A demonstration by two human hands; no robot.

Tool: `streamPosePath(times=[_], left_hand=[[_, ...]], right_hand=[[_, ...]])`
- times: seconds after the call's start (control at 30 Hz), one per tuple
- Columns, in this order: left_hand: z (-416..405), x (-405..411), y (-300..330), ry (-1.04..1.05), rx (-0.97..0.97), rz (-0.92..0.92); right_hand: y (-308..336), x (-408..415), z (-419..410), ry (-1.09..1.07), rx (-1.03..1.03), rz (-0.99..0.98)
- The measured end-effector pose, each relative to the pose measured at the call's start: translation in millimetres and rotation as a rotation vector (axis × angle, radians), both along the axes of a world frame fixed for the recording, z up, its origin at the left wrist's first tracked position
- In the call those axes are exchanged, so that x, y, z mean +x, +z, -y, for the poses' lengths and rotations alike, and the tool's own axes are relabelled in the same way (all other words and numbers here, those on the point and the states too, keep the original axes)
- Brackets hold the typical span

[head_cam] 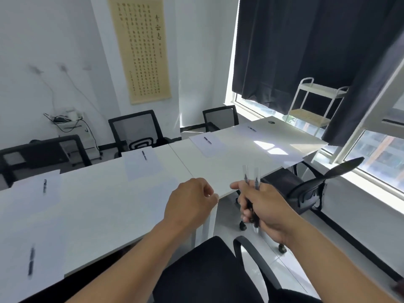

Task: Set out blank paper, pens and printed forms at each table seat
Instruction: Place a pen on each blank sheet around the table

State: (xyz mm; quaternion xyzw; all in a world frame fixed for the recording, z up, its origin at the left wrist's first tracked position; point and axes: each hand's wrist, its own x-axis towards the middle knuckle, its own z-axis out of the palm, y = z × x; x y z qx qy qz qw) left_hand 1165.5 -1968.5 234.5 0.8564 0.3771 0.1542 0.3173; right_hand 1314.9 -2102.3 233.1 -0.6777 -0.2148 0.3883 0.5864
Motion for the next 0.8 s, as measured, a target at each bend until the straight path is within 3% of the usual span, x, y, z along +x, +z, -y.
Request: streamPosePath(times=[0.3, 0.57, 0.8], left_hand=[[-46.7, 31.0, -55.5, 0.161, -0.114, -0.096], [-100.6, 34.8, -134.9, 0.437, -0.307, 0.039], [-122.4, 50.3, -190.6, 0.529, -0.580, 0.115]], right_hand=[[-71.5, 46.1, -79.1, 0.153, -0.048, -0.185], [-169.6, 54.7, -143.4, 0.423, -0.186, -0.210], [-231.8, 59.6, -169.0, 0.549, -0.285, -0.263]])
